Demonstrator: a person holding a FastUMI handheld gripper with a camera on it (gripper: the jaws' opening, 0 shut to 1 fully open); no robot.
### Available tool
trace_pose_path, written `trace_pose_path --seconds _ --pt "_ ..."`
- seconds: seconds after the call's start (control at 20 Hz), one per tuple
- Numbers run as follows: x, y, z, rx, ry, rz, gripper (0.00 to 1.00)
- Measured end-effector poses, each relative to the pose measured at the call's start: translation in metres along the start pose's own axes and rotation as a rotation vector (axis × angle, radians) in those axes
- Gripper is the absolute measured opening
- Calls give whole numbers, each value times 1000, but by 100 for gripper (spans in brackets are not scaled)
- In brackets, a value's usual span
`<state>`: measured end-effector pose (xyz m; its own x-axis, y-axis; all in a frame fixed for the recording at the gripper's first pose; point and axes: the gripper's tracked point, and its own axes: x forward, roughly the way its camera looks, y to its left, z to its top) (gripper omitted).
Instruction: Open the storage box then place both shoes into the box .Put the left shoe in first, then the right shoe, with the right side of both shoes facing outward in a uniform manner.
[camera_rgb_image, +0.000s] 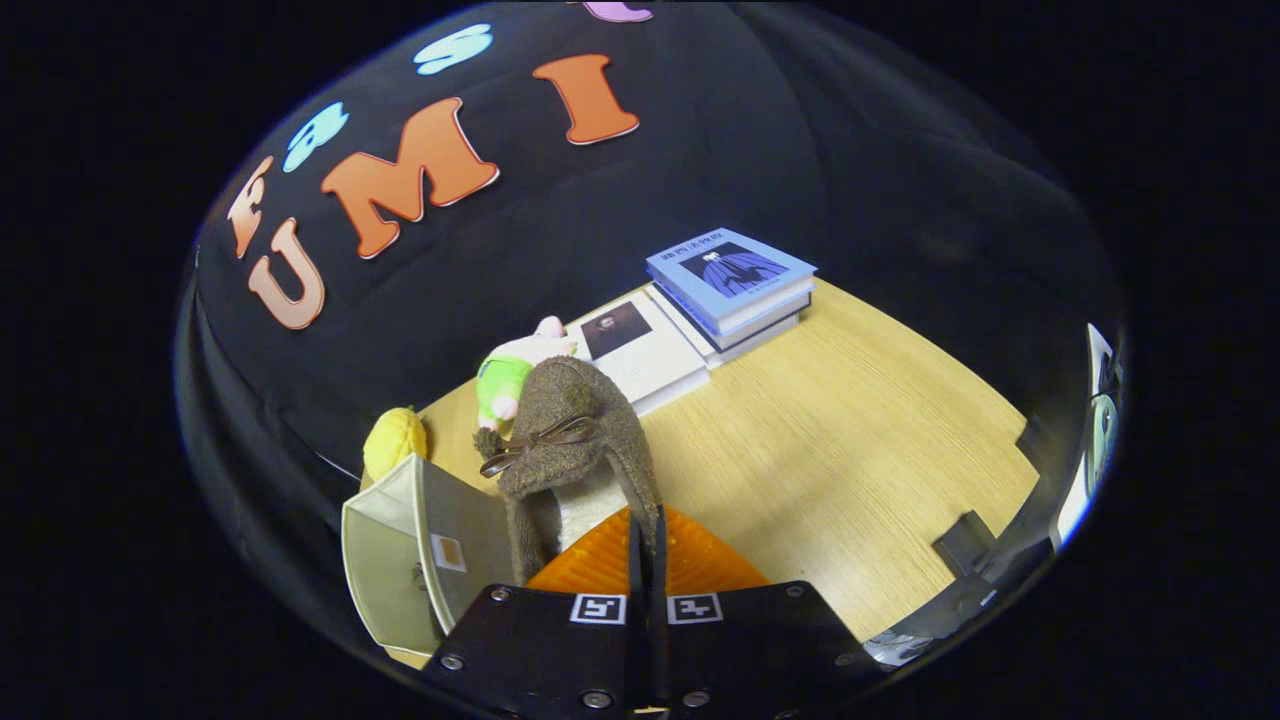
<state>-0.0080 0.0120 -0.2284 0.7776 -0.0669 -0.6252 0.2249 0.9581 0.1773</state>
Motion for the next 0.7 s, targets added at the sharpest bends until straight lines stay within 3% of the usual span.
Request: trace_pose_path --seconds 0.35,0.7 --pt "-24 92 -7 -32 17 164 1" --pt "-27 144 -41 -59 56 219 1"
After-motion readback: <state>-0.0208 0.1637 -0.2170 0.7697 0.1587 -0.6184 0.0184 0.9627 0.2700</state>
